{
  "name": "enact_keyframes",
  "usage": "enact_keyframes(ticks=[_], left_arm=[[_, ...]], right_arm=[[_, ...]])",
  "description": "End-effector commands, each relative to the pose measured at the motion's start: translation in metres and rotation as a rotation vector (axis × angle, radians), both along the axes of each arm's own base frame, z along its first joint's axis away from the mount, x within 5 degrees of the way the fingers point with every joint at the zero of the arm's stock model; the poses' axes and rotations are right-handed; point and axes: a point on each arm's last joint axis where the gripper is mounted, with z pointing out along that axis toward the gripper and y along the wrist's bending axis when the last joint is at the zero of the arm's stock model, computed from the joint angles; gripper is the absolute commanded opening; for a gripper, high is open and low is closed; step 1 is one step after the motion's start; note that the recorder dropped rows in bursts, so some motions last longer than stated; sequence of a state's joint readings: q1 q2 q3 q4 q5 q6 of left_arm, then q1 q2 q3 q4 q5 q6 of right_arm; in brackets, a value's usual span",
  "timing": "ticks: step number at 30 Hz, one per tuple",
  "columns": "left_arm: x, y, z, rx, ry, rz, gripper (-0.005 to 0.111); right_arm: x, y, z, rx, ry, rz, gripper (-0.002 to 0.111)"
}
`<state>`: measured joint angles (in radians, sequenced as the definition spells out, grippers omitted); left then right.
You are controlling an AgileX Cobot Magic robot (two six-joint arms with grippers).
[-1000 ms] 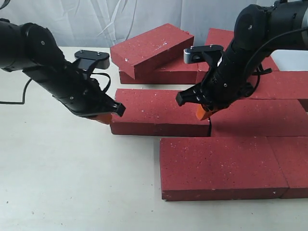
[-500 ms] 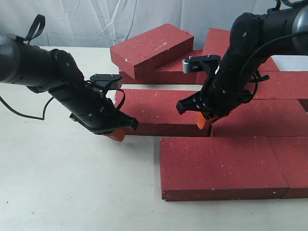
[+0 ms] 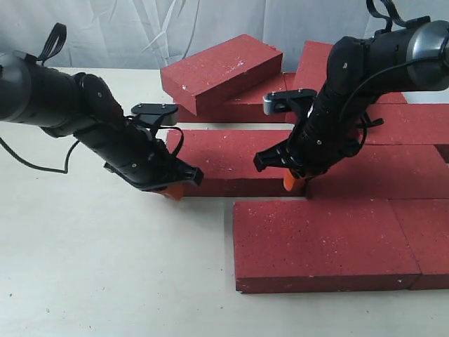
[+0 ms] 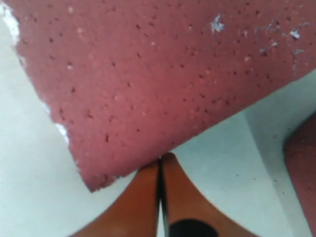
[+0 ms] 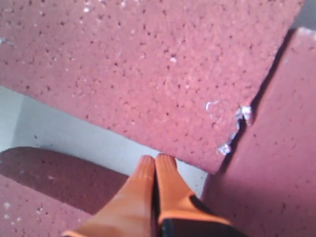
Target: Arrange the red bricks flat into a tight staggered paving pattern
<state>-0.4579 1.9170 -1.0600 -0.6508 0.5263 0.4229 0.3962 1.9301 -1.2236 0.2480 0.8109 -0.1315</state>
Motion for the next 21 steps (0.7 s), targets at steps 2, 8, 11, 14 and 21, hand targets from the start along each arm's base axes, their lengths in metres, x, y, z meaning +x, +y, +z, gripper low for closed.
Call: enact_keyframes(ticks=[2, 8, 11, 14, 21], left_arm=[[0.006, -0.001, -0.006, 0.003, -0.05, 0.042, 0.0], [0.013, 0.0, -0.01, 0.013, -0.101, 0.073, 0.0], [0.015, 0.001, -0.012, 0.016, -0.113, 0.085, 0.0], [0.016, 0.0, -0.017, 0.015, -0.109, 0.103, 0.0], [0.022, -0.003, -0.022, 0.012, -0.107, 0.108, 0.0]], right_arm=[[0.005, 0.002, 0.0, 0.017, -0.059, -0.025, -0.001], [0.01, 0.002, 0.001, 0.03, -0.108, -0.052, -0.001], [0.013, 0.002, 0.001, 0.029, -0.135, -0.074, -0.001], [0.015, 0.001, -0.002, 0.02, -0.144, -0.086, -0.001], [0.02, 0.003, -0.014, 0.025, -0.15, -0.118, -0.001]])
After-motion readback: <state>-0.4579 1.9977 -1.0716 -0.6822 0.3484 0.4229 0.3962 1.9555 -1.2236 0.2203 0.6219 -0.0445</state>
